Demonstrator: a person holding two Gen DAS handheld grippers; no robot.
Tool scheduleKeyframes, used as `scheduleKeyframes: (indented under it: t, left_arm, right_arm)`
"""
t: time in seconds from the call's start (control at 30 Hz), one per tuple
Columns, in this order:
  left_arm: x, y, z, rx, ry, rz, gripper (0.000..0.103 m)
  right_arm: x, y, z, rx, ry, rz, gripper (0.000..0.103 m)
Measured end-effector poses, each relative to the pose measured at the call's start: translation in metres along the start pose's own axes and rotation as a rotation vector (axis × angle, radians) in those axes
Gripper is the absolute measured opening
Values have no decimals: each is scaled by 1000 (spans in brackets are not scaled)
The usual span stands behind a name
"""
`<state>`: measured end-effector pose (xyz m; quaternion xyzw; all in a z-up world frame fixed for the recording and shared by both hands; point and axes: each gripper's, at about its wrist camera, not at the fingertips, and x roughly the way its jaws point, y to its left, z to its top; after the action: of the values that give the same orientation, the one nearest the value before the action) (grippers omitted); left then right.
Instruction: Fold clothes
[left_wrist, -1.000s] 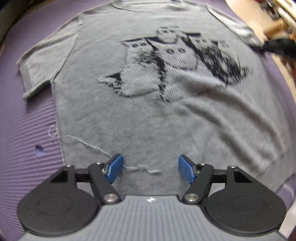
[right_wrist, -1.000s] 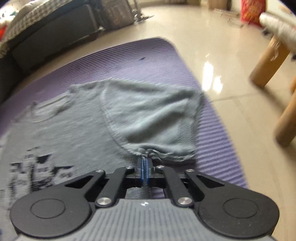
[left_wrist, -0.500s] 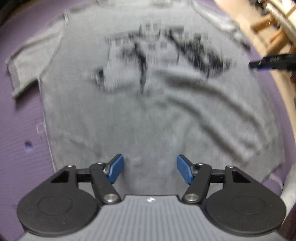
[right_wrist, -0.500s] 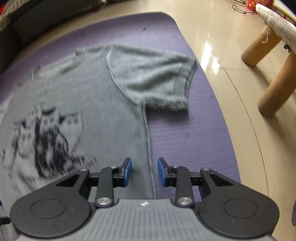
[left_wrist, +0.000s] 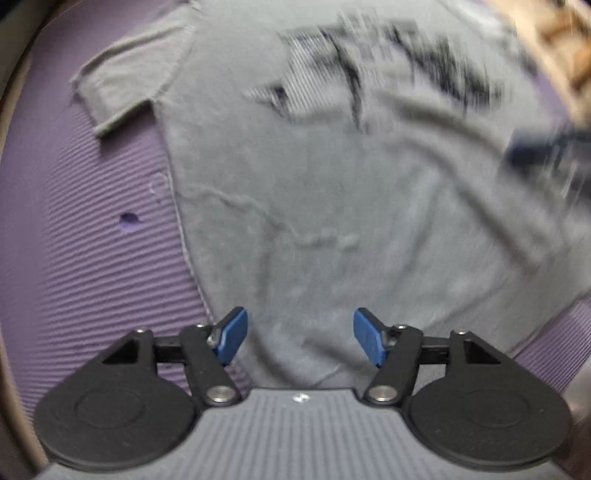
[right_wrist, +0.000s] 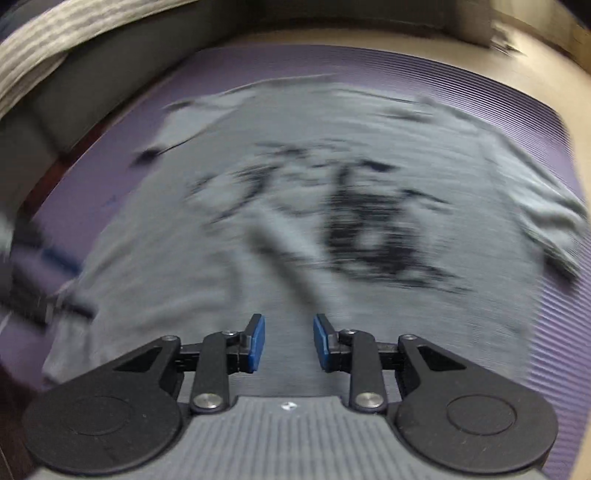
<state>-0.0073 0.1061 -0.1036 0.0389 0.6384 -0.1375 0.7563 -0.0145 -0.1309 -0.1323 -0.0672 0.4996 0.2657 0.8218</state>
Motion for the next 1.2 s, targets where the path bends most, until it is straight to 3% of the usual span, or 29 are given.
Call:
scheduleKeyframes:
  t: [0.07, 0.17, 0.27, 0.37, 0.43, 0.6, 0.67, 0.93, 1.1, 1.13, 1.2]
  left_arm:
    - [10, -3, -1, 20, 45, -8, 65]
    - [28, -11, -13, 127, 166, 60, 64]
    - [31, -20, -22, 216, 218, 102, 69]
    - [30, -15, -25, 209, 242, 106, 70]
    - [29, -9, -26, 182, 248, 108, 70]
    - [18, 30, -22, -7, 193, 95, 70]
    - [21, 39, -23, -39, 202, 96, 70]
    - [22, 41, -19, -37, 195, 146, 74]
    - [20, 37, -15, -38, 181, 120, 74]
    - [19, 37, -16, -42, 177, 118, 74]
    - [18, 38, -15, -48, 170, 117, 71]
  right_arm:
    - [11, 13, -1, -29, 30, 11, 17]
    - [14, 32, -9, -79, 57, 37, 17]
    - [11, 50, -18, -124, 73, 63, 18]
    - [6, 67, -27, -157, 101, 103, 18]
    - [1, 79, -33, -195, 124, 135, 19]
    - [-8, 93, -32, -309, 82, 222, 19]
    - [-6, 102, -33, -355, 83, 255, 21]
    - [-2, 144, -40, -577, 72, 347, 23]
    - [7, 163, -47, -714, 82, 344, 23]
    - [8, 164, -48, -723, 76, 343, 21]
    - [8, 165, -48, -721, 53, 346, 5]
